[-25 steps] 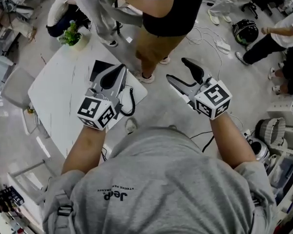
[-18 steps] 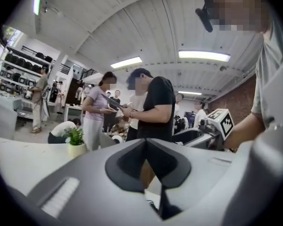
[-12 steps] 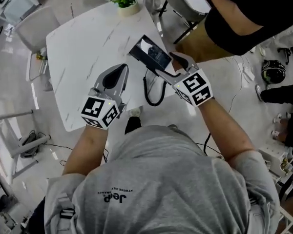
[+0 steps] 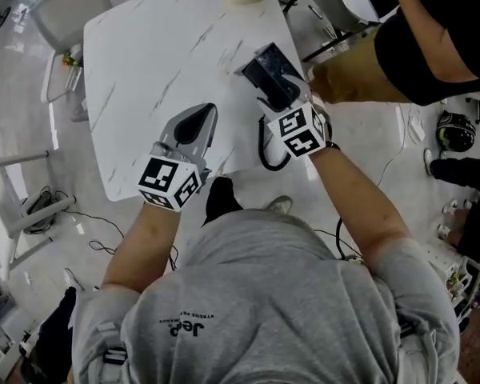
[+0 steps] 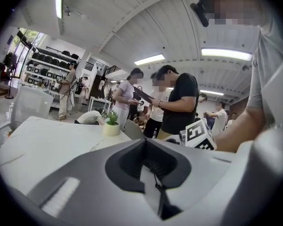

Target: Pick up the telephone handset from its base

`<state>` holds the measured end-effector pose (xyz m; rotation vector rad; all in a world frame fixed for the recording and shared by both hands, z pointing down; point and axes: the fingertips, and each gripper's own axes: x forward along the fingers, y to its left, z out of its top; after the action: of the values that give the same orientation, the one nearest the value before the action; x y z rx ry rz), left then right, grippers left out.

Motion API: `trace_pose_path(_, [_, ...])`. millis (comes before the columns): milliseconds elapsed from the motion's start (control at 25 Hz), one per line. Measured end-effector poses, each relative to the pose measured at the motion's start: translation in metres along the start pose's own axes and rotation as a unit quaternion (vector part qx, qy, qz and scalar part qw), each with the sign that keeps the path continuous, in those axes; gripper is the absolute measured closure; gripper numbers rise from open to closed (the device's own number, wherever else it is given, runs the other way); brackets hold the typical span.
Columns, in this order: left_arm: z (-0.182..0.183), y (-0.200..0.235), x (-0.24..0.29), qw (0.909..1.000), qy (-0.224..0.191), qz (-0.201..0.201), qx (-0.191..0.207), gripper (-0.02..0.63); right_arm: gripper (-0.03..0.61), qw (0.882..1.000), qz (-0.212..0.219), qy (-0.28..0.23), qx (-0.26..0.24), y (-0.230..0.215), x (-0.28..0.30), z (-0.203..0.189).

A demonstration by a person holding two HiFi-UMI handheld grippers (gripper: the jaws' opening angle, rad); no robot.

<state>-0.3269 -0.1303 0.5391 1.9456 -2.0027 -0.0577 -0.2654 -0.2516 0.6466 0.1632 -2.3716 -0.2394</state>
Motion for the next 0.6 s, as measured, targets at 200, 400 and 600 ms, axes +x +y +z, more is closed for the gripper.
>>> trace_pose_path(200, [-0.014,0.006,0.0,1.0,0.005,-0.003,-0.006,0.554,0.276,0.997,-0.049,0.037,-0.042,-0.009,0.028,-0.022])
trace_pose_path(400, [-0.027,0.013,-0.006,0.9998,0.016,-0.002,-0.014,0.554,0.354,0.994,-0.066,0.052,-0.073,-0.007,0.041,-0.029])
trace_pose_path(600, [-0.021,0.01,-0.011,0.9996,0.019,-0.013,-0.014,0.554,0.501,0.998,-0.038,0.049,0.008,-0.002,0.022,-0.025])
